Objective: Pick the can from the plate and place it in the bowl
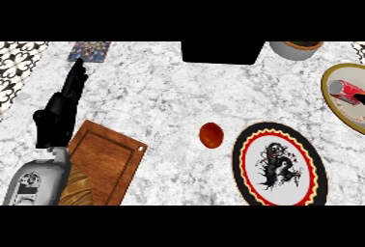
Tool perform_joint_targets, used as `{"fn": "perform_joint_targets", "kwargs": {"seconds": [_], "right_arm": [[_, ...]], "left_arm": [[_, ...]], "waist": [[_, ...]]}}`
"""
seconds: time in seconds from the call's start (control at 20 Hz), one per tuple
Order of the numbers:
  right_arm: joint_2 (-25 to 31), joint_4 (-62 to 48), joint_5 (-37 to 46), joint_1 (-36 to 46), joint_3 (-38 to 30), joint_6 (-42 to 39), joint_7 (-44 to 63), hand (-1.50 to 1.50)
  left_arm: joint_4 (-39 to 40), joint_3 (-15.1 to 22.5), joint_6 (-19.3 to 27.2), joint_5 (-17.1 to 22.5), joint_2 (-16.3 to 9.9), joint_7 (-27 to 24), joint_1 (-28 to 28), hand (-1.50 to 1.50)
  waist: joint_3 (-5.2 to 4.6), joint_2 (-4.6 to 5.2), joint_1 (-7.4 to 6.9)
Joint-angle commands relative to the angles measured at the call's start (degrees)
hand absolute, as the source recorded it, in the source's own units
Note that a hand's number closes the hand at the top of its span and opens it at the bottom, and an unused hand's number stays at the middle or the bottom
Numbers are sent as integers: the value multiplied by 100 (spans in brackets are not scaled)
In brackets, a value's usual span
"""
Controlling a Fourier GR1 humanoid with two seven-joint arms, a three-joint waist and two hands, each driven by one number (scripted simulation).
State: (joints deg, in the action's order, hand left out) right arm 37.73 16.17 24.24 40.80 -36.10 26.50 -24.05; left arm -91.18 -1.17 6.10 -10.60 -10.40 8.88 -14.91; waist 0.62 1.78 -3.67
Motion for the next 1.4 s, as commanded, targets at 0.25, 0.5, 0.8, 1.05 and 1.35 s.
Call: {"fn": "perform_joint_targets", "kwargs": {"seconds": [0.25, 0.5, 0.8, 1.05, 1.35], "right_arm": [[495, -337, -794, -128, -790, -801, -790, -150], [772, -446, -1207, -789, -1092, -1800, -1345, -150], [649, -471, -1521, -1390, -1193, -2825, -2106, -150], [779, -407, -1647, -1676, -1072, -3351, -2240, -150], [322, -44, -1888, -1971, -807, -3187, -2589, -150]], "left_arm": [[19, -59, -27, 5, -33, -120, 153, 0], [-28, -192, -104, 123, -90, -81, 199, 0], [148, -161, 144, -117, 39, -8, 19, 0], [-173, -290, -54, 22, -112, 351, 33, 0], [7, -320, -30, -67, -16, 105, 144, 0]], "waist": [[-15, -29, 73], [-31, -97, 238], [-38, -127, 299], [-45, -151, 304], [-57, -169, 348]]}}
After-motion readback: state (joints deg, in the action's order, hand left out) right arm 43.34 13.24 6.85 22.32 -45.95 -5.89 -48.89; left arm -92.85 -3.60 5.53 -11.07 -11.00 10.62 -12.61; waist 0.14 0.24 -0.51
